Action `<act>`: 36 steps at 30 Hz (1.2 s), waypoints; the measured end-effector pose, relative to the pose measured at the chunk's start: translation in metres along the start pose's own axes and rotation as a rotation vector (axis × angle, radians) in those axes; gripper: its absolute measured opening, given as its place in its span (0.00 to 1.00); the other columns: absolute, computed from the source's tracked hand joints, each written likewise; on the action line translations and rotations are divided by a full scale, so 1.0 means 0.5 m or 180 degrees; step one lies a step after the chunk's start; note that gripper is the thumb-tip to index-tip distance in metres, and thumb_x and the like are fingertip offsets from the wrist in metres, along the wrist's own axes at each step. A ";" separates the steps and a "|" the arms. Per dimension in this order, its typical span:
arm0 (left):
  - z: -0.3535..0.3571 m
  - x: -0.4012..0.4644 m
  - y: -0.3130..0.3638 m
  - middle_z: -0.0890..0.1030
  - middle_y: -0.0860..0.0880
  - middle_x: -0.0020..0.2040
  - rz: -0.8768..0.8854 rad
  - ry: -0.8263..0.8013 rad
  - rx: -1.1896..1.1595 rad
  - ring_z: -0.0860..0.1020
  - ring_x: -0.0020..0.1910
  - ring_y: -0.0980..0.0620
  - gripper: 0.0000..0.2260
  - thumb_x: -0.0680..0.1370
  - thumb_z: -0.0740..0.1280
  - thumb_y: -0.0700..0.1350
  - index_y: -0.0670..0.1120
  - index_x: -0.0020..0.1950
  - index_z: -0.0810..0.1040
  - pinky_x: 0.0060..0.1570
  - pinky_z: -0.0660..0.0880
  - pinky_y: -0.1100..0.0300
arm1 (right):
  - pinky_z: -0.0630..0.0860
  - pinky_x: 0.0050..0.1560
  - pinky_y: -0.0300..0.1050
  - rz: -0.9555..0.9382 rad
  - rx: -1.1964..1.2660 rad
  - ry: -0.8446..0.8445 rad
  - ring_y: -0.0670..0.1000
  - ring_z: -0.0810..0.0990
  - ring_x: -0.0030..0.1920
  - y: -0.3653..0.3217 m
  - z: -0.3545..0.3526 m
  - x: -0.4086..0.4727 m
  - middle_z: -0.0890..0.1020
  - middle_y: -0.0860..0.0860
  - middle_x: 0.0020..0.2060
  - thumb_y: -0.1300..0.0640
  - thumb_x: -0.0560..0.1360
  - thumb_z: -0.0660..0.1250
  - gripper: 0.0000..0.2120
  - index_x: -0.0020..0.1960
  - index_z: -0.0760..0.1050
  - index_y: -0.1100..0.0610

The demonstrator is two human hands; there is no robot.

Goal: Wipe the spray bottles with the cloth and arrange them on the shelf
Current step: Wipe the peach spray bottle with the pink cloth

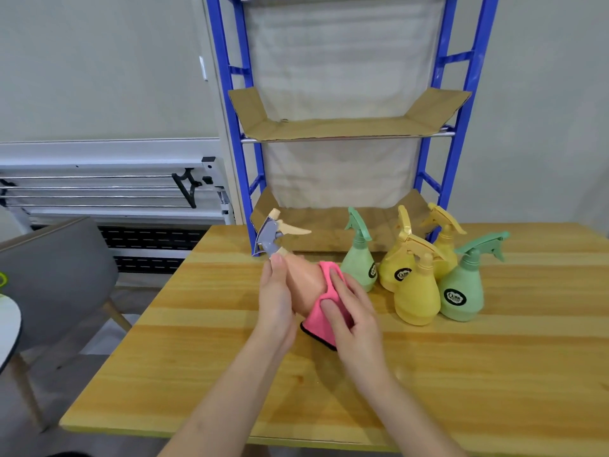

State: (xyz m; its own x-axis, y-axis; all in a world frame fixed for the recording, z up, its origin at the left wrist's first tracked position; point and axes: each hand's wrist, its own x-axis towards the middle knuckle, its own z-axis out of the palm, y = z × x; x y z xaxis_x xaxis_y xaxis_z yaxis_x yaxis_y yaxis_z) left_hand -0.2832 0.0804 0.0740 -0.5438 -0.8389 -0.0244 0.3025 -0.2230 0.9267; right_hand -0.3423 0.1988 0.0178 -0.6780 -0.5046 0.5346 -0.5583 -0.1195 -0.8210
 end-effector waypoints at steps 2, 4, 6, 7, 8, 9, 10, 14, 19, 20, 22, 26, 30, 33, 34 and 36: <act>0.017 -0.013 0.008 0.85 0.39 0.57 -0.0015 0.0008 -0.0192 0.84 0.56 0.42 0.24 0.86 0.54 0.58 0.39 0.64 0.78 0.59 0.80 0.46 | 0.60 0.78 0.37 -0.0402 -0.0238 0.0038 0.45 0.62 0.80 -0.008 0.011 0.004 0.65 0.44 0.80 0.49 0.85 0.63 0.23 0.79 0.68 0.46; 0.029 -0.020 0.018 0.85 0.38 0.55 0.0102 0.0047 -0.0203 0.84 0.52 0.42 0.25 0.86 0.53 0.57 0.36 0.62 0.78 0.58 0.80 0.45 | 0.59 0.80 0.44 -0.0688 -0.0467 0.0011 0.50 0.59 0.82 -0.010 0.016 0.010 0.61 0.50 0.82 0.49 0.85 0.59 0.25 0.81 0.65 0.51; 0.036 -0.023 0.023 0.85 0.40 0.51 0.0274 0.0032 -0.0184 0.83 0.49 0.44 0.24 0.87 0.53 0.55 0.36 0.60 0.77 0.55 0.81 0.47 | 0.58 0.81 0.47 -0.0736 -0.0507 -0.0016 0.52 0.58 0.83 -0.016 0.019 0.015 0.60 0.51 0.82 0.51 0.86 0.56 0.25 0.82 0.62 0.53; 0.036 -0.026 0.025 0.85 0.42 0.50 0.0320 0.0014 -0.0216 0.83 0.48 0.46 0.23 0.87 0.53 0.54 0.36 0.60 0.77 0.53 0.81 0.50 | 0.59 0.81 0.47 -0.0694 -0.0435 -0.0017 0.51 0.59 0.82 -0.021 0.021 0.015 0.61 0.50 0.81 0.51 0.86 0.55 0.25 0.82 0.62 0.53; 0.036 -0.027 0.026 0.85 0.43 0.49 0.0341 -0.0022 -0.0262 0.83 0.48 0.47 0.21 0.87 0.53 0.53 0.38 0.60 0.77 0.52 0.81 0.53 | 0.59 0.81 0.46 -0.0627 -0.0303 -0.0002 0.51 0.60 0.82 -0.026 0.023 0.016 0.62 0.50 0.81 0.51 0.86 0.54 0.25 0.82 0.62 0.52; 0.034 -0.029 0.027 0.85 0.44 0.49 0.0363 -0.0079 -0.0286 0.83 0.49 0.47 0.21 0.87 0.53 0.53 0.39 0.61 0.77 0.52 0.81 0.54 | 0.60 0.80 0.46 -0.0519 -0.0133 0.0017 0.51 0.61 0.81 -0.030 0.025 0.018 0.64 0.49 0.80 0.51 0.86 0.53 0.24 0.82 0.62 0.51; 0.031 -0.031 0.028 0.85 0.45 0.50 0.0387 -0.0146 -0.0270 0.83 0.50 0.47 0.20 0.87 0.53 0.53 0.40 0.62 0.77 0.53 0.80 0.54 | 0.61 0.80 0.48 -0.0341 0.0081 0.0019 0.50 0.63 0.80 -0.033 0.027 0.021 0.66 0.47 0.78 0.51 0.87 0.53 0.23 0.81 0.63 0.50; 0.025 -0.034 0.030 0.84 0.43 0.53 0.0441 -0.0328 -0.0106 0.83 0.53 0.46 0.22 0.87 0.54 0.56 0.40 0.64 0.76 0.57 0.80 0.47 | 0.71 0.73 0.63 0.0613 0.1014 -0.0117 0.49 0.74 0.71 -0.040 0.022 0.040 0.76 0.43 0.70 0.41 0.86 0.51 0.21 0.76 0.69 0.42; 0.028 -0.039 0.033 0.83 0.44 0.57 0.0496 -0.0520 0.0292 0.82 0.54 0.48 0.19 0.87 0.54 0.55 0.43 0.65 0.75 0.56 0.81 0.53 | 0.69 0.73 0.49 0.0282 0.0174 -0.0103 0.42 0.71 0.71 -0.020 0.018 0.045 0.73 0.45 0.71 0.38 0.85 0.51 0.24 0.77 0.67 0.44; 0.030 -0.041 0.033 0.83 0.45 0.58 0.0532 -0.0552 0.0383 0.82 0.55 0.49 0.17 0.87 0.54 0.54 0.45 0.64 0.75 0.57 0.81 0.54 | 0.68 0.73 0.44 0.0114 -0.0087 -0.0109 0.40 0.69 0.71 -0.017 0.017 0.043 0.71 0.47 0.71 0.38 0.84 0.51 0.26 0.79 0.65 0.46; 0.030 -0.043 0.031 0.81 0.45 0.61 0.0579 -0.0593 0.0574 0.82 0.59 0.50 0.15 0.87 0.54 0.56 0.49 0.62 0.76 0.60 0.79 0.53 | 0.67 0.74 0.39 -0.0235 -0.0603 -0.0131 0.41 0.68 0.71 -0.016 0.019 0.041 0.67 0.49 0.72 0.37 0.84 0.52 0.30 0.81 0.61 0.50; 0.029 -0.048 0.028 0.77 0.41 0.60 0.0712 -0.0704 0.0992 0.78 0.61 0.45 0.13 0.81 0.58 0.59 0.52 0.53 0.75 0.65 0.76 0.43 | 0.68 0.71 0.41 -0.0460 -0.1087 -0.0083 0.48 0.71 0.68 -0.027 0.014 0.051 0.69 0.49 0.69 0.34 0.84 0.47 0.32 0.81 0.61 0.52; 0.025 -0.058 0.029 0.78 0.38 0.61 0.0803 -0.0934 0.0845 0.78 0.63 0.41 0.16 0.82 0.60 0.56 0.46 0.60 0.75 0.66 0.75 0.44 | 0.70 0.64 0.40 -0.0244 -0.0641 -0.0022 0.43 0.75 0.62 -0.049 0.004 0.073 0.77 0.43 0.59 0.39 0.85 0.50 0.23 0.71 0.73 0.48; 0.023 -0.062 0.025 0.81 0.40 0.60 0.0750 -0.0962 0.0651 0.81 0.61 0.45 0.17 0.83 0.60 0.54 0.44 0.64 0.75 0.60 0.78 0.53 | 0.74 0.59 0.44 0.0508 0.0149 -0.0062 0.43 0.79 0.57 -0.066 -0.001 0.094 0.83 0.43 0.52 0.45 0.87 0.51 0.19 0.58 0.81 0.45; 0.022 -0.062 0.025 0.83 0.42 0.59 0.0689 -0.0920 0.0566 0.82 0.59 0.48 0.16 0.85 0.59 0.53 0.44 0.65 0.75 0.56 0.79 0.56 | 0.75 0.56 0.42 0.0749 0.0365 -0.0086 0.44 0.81 0.54 -0.071 -0.002 0.098 0.85 0.44 0.49 0.46 0.88 0.52 0.19 0.55 0.82 0.45; 0.024 -0.064 0.028 0.85 0.46 0.57 0.0492 -0.0843 0.0419 0.84 0.56 0.51 0.14 0.87 0.56 0.52 0.46 0.66 0.75 0.50 0.80 0.60 | 0.78 0.52 0.39 0.1098 0.0752 -0.0158 0.47 0.83 0.52 -0.080 -0.006 0.097 0.86 0.46 0.47 0.46 0.88 0.53 0.19 0.53 0.83 0.45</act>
State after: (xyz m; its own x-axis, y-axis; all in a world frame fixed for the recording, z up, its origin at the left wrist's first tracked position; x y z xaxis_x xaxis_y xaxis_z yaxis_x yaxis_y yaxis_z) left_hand -0.2712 0.1101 0.0924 -0.6891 -0.6958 0.2027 0.3031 -0.0226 0.9527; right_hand -0.3543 0.1816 0.0770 -0.7790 -0.5891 0.2148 -0.1738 -0.1262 -0.9767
